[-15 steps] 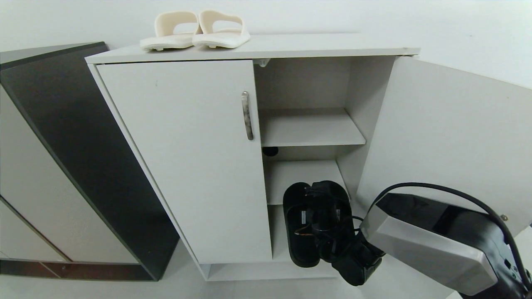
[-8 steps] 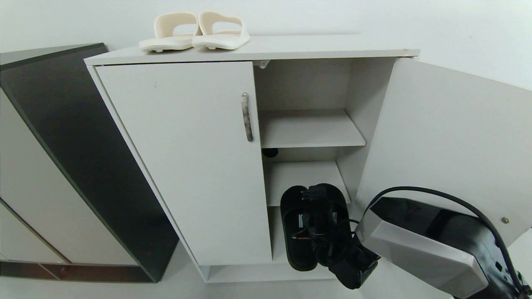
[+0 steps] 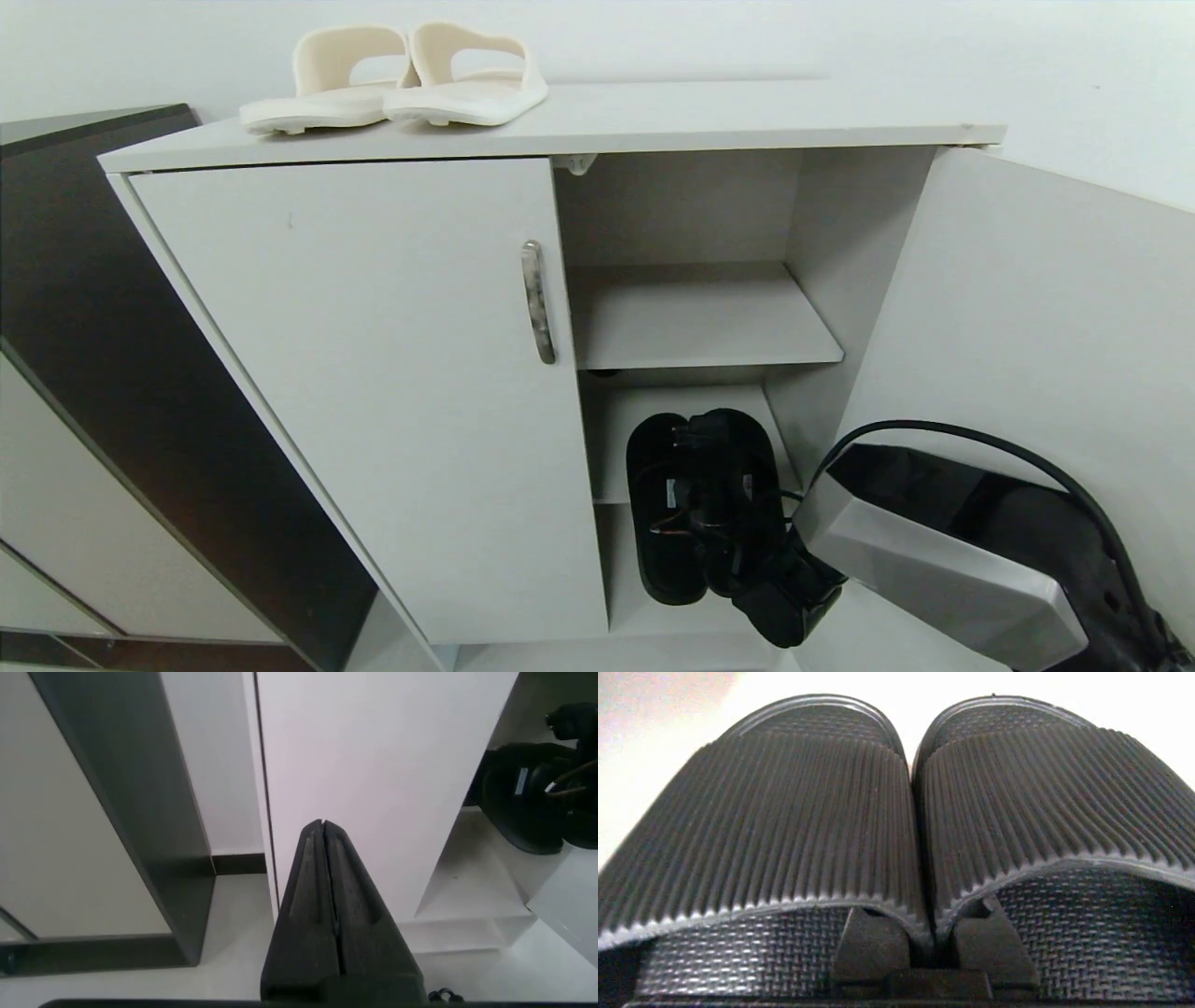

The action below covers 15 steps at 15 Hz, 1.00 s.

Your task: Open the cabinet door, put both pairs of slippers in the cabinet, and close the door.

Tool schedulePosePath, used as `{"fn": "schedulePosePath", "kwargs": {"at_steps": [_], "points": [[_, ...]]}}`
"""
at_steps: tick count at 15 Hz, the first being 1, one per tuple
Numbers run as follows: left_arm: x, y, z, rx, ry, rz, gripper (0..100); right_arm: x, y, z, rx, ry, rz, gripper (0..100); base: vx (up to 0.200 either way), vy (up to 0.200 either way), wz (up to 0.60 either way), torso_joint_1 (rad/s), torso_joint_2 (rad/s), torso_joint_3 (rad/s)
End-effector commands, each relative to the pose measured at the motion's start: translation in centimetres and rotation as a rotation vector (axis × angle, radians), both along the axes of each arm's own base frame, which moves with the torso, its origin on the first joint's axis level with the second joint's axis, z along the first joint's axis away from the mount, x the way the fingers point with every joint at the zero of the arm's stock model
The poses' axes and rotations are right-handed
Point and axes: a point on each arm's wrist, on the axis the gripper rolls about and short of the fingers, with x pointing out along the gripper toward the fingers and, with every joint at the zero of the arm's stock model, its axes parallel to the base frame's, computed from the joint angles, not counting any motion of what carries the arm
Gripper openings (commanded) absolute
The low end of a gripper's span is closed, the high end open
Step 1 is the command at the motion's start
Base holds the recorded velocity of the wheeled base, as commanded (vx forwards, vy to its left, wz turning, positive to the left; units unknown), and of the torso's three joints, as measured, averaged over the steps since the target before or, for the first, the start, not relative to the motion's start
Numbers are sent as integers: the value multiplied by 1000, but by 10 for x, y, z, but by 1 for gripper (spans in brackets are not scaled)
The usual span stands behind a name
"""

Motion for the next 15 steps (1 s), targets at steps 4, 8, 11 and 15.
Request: {"fn": "schedulePosePath", "kwargs": {"at_steps": [4,8,11,15], "points": [[0,0,0,-2,2,2,0,23,7,-2,-14,-39,-13,0,0,0,0,0,0,0],[0,0,0,-3,0,2,0,56,7,6,-10,-43,-49,0,0,0,0,0,0,0],[0,0,0,-5,0,3,0,76,8,18,-7,-48,-70,0,0,0,0,0,0,0],[0,0,0,-7,0,3,0,86,10,20,-10,-41,-76,0,0,0,0,0,0,0]]}}
